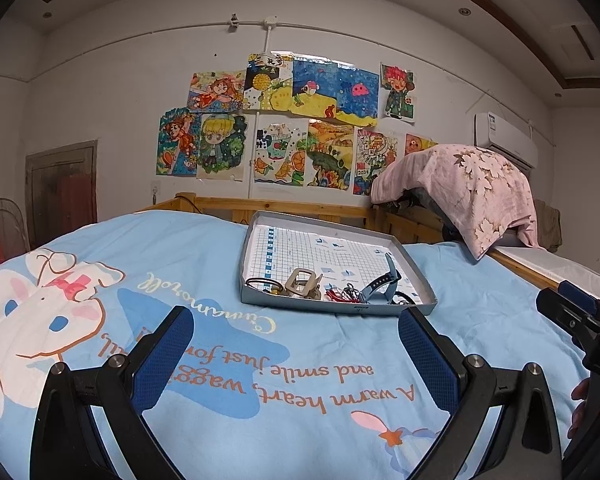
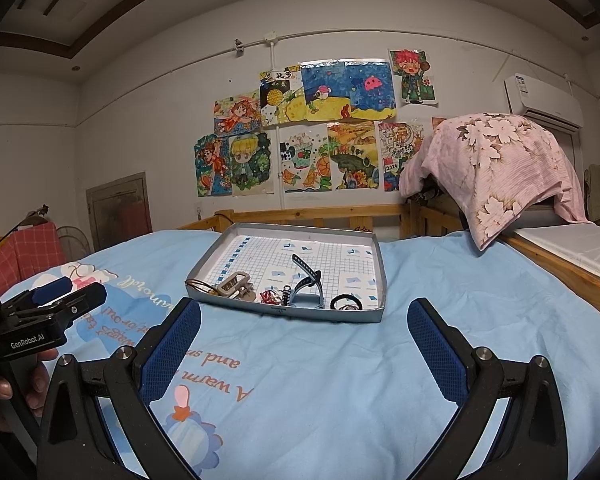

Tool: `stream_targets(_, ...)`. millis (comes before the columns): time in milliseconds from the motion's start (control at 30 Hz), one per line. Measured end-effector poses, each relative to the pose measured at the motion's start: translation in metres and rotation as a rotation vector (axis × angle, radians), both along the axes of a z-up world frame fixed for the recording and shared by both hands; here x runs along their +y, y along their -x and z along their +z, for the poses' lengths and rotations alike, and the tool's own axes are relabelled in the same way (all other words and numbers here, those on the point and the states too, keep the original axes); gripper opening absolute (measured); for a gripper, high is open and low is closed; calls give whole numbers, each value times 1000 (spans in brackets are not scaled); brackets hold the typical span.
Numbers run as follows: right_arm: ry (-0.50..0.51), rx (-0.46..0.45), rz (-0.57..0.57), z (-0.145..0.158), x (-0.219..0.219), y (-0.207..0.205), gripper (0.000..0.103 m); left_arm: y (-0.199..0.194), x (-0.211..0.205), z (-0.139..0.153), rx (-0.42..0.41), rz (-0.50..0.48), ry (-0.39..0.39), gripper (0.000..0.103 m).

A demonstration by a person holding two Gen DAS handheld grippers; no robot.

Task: Organize jewelry

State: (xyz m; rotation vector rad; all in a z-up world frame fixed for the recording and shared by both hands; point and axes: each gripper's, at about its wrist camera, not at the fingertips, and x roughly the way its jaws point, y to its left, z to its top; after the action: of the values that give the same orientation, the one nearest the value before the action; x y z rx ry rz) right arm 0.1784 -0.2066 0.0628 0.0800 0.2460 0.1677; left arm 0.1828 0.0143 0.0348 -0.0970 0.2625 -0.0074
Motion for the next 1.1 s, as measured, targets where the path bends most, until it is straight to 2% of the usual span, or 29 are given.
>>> stream_targets(633, 0, 3, 6, -1, 0, 0, 102, -1, 2, -3, 4, 0, 1, 103)
stream_targets(800, -5, 8, 7, -2, 0, 0, 102, -1, 11, -7, 15, 17, 37, 103)
stream_targets(900, -9, 9, 7, -3, -1, 0, 102, -1, 12, -7, 16, 53, 18, 103)
stream_targets(1100, -6, 9, 7, -3, -1, 1, 102, 0, 14, -7, 19, 47, -2, 103)
